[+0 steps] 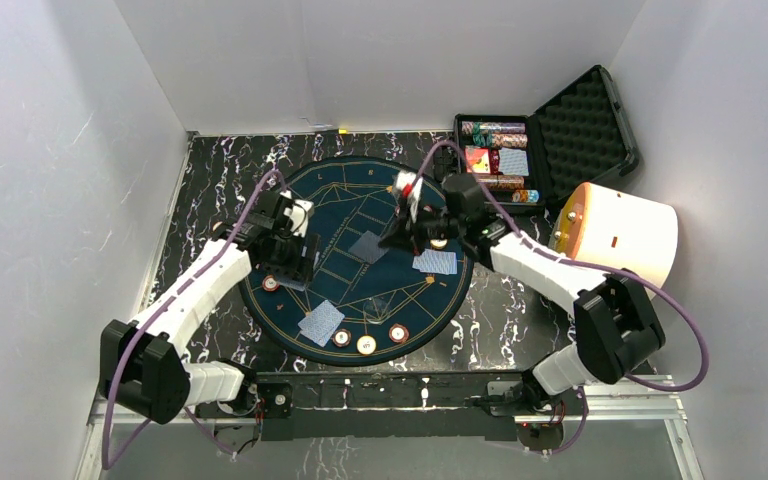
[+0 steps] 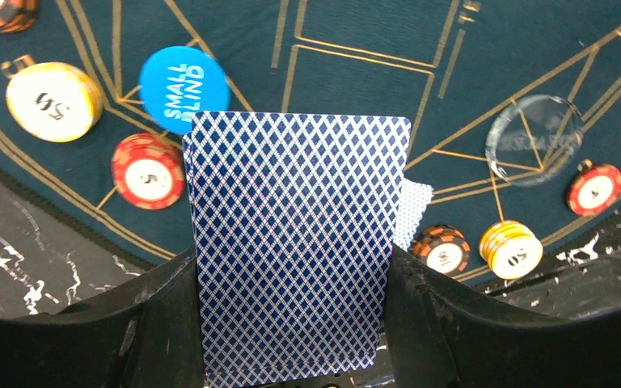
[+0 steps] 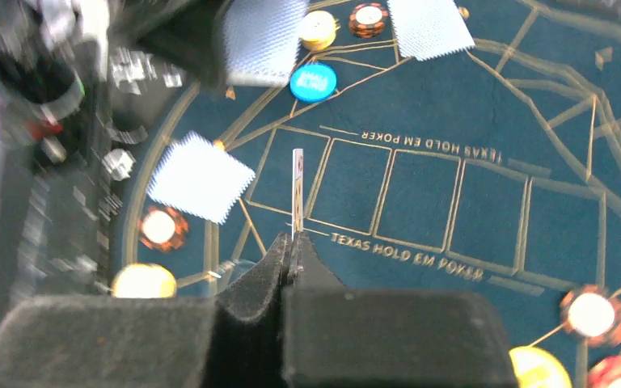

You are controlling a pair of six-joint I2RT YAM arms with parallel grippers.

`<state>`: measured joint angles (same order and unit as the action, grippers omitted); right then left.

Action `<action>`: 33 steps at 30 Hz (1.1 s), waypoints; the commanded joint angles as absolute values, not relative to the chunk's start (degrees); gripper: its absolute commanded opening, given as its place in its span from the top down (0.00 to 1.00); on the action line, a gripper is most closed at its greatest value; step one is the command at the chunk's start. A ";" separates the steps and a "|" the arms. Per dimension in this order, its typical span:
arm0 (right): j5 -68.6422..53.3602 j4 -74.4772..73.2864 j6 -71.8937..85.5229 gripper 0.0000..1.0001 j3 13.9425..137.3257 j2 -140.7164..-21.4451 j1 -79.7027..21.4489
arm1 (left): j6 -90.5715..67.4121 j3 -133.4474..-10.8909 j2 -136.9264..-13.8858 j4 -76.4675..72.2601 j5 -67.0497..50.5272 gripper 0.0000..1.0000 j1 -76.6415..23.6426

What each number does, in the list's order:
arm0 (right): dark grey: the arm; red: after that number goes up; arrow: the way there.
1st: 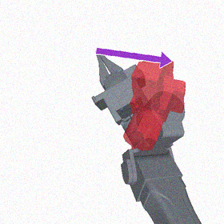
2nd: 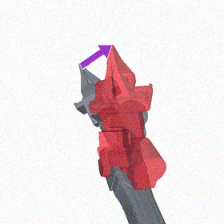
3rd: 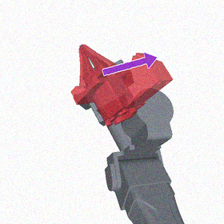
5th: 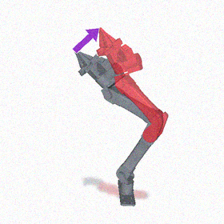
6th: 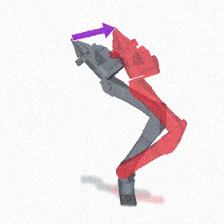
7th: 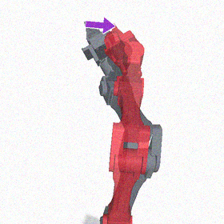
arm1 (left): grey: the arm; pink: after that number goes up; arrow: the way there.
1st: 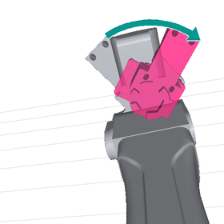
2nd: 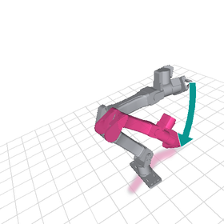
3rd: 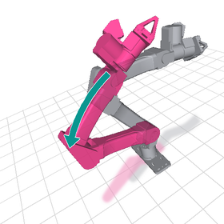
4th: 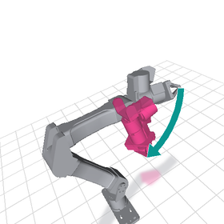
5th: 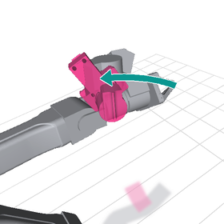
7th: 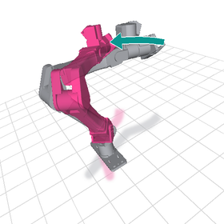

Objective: Distribute texas hold em gaming equipment

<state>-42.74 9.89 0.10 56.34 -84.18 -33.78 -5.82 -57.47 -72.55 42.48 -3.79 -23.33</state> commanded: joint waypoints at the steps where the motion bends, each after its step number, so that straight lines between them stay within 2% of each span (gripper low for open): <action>1: -42.31 9.18 -48.66 1.00 53.18 -83.26 -38.55 | -6.06 -58.67 -72.20 43.79 -2.99 1.00 -19.70; 3: -41.47 9.07 -62.43 1.00 52.34 -84.34 -41.05 | -5.69 -59.44 -72.83 43.90 -2.89 1.00 -18.22; 6: -40.68 14.20 -73.41 1.00 50.70 -86.67 -44.22 | -5.49 -60.09 -73.03 43.12 -3.55 1.00 -16.15; 12: -36.86 6.84 -90.64 1.00 59.11 -97.20 -48.13 | -5.75 -60.36 -73.14 42.43 -5.44 1.00 -14.18; 14: -37.06 8.01 -92.99 1.00 60.64 -98.66 -48.67 | -5.80 -60.13 -73.17 42.07 -5.78 1.00 -14.01; 18: -37.91 0.16 -100.07 1.00 66.66 -103.78 -50.05 | -5.93 -60.06 -73.46 41.87 -6.58 1.00 -13.88; 33: -41.01 3.42 -101.69 1.00 65.11 -109.74 -52.82 | -5.45 -59.39 -72.78 40.87 -8.02 1.00 -13.21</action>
<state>-37.85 3.55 -98.37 64.27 -108.81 -52.69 -5.76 -58.02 -73.82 40.97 -6.57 -13.85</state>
